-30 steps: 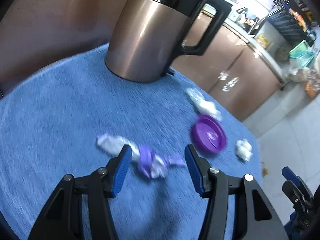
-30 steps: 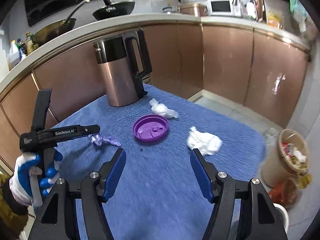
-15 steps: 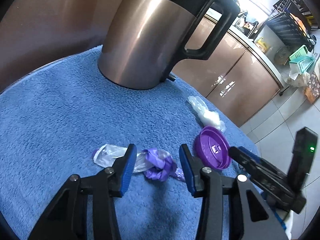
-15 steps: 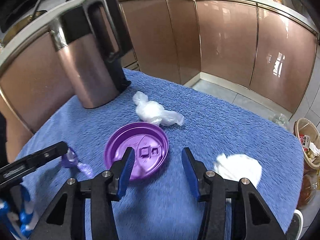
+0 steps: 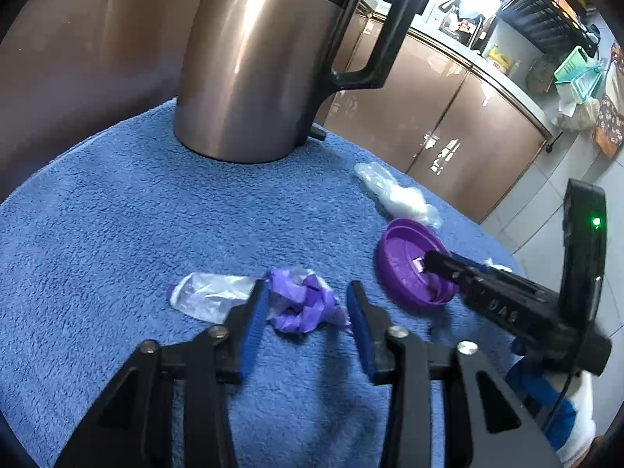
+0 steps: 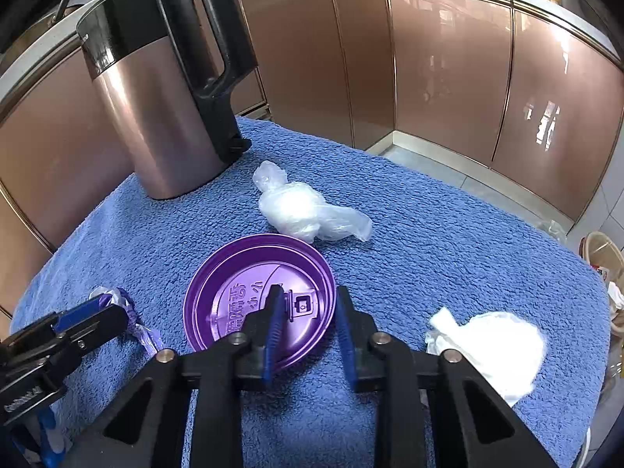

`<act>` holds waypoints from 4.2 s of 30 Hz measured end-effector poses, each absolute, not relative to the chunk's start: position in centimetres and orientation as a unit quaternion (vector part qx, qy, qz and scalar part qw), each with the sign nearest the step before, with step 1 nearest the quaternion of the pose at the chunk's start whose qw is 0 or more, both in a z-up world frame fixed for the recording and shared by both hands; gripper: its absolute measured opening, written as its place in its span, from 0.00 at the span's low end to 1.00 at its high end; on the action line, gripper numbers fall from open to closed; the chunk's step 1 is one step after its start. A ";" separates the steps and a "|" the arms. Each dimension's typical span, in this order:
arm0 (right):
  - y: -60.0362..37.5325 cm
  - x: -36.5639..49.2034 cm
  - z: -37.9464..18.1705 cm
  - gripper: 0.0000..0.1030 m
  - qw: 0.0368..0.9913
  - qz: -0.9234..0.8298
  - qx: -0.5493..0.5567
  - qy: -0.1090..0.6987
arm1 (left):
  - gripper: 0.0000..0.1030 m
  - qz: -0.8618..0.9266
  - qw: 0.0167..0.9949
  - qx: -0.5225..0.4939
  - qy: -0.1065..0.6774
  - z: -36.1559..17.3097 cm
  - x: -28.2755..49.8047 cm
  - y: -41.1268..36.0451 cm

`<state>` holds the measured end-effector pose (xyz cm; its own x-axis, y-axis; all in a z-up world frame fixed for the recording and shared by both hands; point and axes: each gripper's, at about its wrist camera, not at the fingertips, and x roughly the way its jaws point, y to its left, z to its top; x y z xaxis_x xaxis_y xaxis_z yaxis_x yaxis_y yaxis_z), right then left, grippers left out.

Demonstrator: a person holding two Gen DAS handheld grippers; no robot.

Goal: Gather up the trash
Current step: 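Carry the lid and wrapper to the bin and open both tools, then move both tools back over the table toward the white tissues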

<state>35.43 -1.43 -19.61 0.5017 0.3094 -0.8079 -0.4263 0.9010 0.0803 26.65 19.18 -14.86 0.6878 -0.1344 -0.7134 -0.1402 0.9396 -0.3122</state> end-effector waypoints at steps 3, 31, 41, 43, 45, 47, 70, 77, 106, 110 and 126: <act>-2.1 35.5 -19.5 0.08 0.864 0.212 -0.050 0.454 | 0.24 -0.012 0.899 -0.182 0.398 -14.8 26.3 19.3; -8.6 17.1 -7.3 0.05 0.917 0.219 -0.021 0.334 | 0.17 -0.022 0.929 -0.162 0.331 -5.6 12.5 18.3; -15.5 9.1 -1.3 0.05 0.955 0.153 -0.002 0.256 | 0.17 -0.078 0.946 -0.129 0.288 -0.6 9.0 13.1; -18.0 7.4 -0.3 0.05 0.963 0.123 0.004 0.238 | 0.17 -0.096 0.945 -0.125 0.286 -0.3 8.9 11.5; -20.0 6.1 0.2 0.05 0.969 0.097 0.006 0.227 | 0.17 -0.115 0.944 -0.117 0.287 -0.1 9.0 9.4; -22.3 4.8 0.6 0.05 0.975 0.063 0.008 0.215 | 0.17 -0.131 0.942 -0.107 0.291 0.0 8.9 7.5; -40.9 7.7 -11.5 0.05 0.935 -0.169 0.064 0.305 | 0.18 -0.310 0.851 0.081 0.417 -10.4 18.3 -24.4; -44.4 11.1 -17.1 0.08 0.912 -0.183 0.101 0.352 | 0.22 -0.330 0.819 0.061 0.465 -15.7 22.8 -29.2; -38.1 7.9 -12.2 0.57 0.941 -0.138 0.076 0.299 | 0.53 -0.184 0.917 0.038 0.351 -8.2 17.3 -19.7; -35.7 6.4 -9.0 0.58 0.955 -0.112 0.056 0.268 | 0.55 -0.152 0.935 0.052 0.317 -6.2 14.7 -17.0; -28.2 0.8 -0.5 0.81 0.979 -0.063 0.022 0.192 | 0.63 -0.092 0.969 0.032 0.226 -0.5 6.9 -6.3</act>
<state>0.81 -28.16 -0.51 0.9179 -0.1156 -0.3796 0.1322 0.9911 0.0178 6.87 -6.27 -0.50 0.8809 -0.1637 -0.4440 0.1925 0.9811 0.0203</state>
